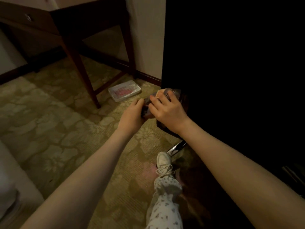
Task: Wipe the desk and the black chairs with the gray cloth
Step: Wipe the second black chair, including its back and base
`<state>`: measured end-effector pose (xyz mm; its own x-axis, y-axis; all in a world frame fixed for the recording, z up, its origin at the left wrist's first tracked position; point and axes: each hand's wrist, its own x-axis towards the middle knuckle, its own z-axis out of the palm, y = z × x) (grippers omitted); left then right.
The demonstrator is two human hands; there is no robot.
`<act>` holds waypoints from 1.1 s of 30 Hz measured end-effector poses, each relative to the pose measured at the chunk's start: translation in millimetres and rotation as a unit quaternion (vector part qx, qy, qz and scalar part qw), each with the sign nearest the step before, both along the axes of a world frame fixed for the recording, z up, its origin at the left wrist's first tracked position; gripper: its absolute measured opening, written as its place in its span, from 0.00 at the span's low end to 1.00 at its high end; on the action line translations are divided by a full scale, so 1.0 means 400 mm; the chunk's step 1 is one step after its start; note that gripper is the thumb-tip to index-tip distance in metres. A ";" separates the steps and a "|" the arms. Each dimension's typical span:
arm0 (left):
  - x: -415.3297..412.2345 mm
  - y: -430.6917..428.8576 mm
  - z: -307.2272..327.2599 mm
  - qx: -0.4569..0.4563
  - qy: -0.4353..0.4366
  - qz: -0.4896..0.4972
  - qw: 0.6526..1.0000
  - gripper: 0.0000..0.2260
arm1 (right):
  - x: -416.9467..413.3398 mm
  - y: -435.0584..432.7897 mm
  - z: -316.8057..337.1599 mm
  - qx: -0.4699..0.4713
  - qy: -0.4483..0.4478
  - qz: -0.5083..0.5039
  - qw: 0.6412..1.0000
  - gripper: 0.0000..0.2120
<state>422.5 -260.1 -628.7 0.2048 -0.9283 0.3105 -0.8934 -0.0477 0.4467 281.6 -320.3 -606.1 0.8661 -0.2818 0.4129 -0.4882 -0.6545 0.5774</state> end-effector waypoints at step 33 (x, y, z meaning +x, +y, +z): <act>-0.464 -0.069 -0.385 0.386 -0.006 -0.186 0.903 0.17 | -0.492 0.065 -0.372 0.429 0.182 -0.290 0.836 0.16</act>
<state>237.0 -287.8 -782.7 -0.1651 -0.8728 -0.4594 -0.9163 -0.0365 0.3987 84.7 -294.2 -754.9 0.5052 -0.7553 -0.4176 -0.7610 -0.6181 0.1973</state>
